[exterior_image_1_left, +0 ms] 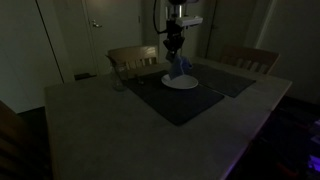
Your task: Use the blue towel to wipe the white plate
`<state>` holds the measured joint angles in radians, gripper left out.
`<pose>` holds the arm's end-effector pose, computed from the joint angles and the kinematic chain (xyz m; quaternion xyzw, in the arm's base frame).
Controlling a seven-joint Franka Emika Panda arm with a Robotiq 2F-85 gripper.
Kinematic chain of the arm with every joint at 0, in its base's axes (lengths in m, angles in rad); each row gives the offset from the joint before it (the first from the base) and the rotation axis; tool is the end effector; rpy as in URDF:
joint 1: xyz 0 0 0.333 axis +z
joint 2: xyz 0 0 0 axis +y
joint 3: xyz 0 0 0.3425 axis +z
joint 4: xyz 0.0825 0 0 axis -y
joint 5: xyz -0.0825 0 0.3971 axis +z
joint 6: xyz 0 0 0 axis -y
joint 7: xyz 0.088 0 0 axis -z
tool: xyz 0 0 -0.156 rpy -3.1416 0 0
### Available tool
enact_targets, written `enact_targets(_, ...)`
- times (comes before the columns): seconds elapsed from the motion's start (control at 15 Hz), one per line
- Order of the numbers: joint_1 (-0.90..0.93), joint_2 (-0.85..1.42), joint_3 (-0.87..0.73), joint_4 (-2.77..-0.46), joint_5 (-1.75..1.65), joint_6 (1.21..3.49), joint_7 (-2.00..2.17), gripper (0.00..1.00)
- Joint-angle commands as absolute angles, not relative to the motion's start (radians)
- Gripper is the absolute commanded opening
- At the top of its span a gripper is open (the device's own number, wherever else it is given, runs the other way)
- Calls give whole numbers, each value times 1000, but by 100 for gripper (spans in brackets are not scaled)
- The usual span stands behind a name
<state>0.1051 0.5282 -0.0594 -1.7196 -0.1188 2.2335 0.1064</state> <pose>0.6908 0.0264 0.2467 0.9980 0.0105 -0.0024 0.0619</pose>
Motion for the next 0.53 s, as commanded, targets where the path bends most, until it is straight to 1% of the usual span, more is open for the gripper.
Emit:
enact_targets(0.0, 72, 523, -47, -1756, -102, 2217, 108, 2)
enact_targets(0.13, 78, 532, -48, -1740, -115, 2227, 113, 2)
enact_targets(0.2, 75, 534, -49, -1744, -115, 2228, 113, 7)
enact_targets(0.47, 77, 534, -46, -1741, -115, 2228, 113, 7)
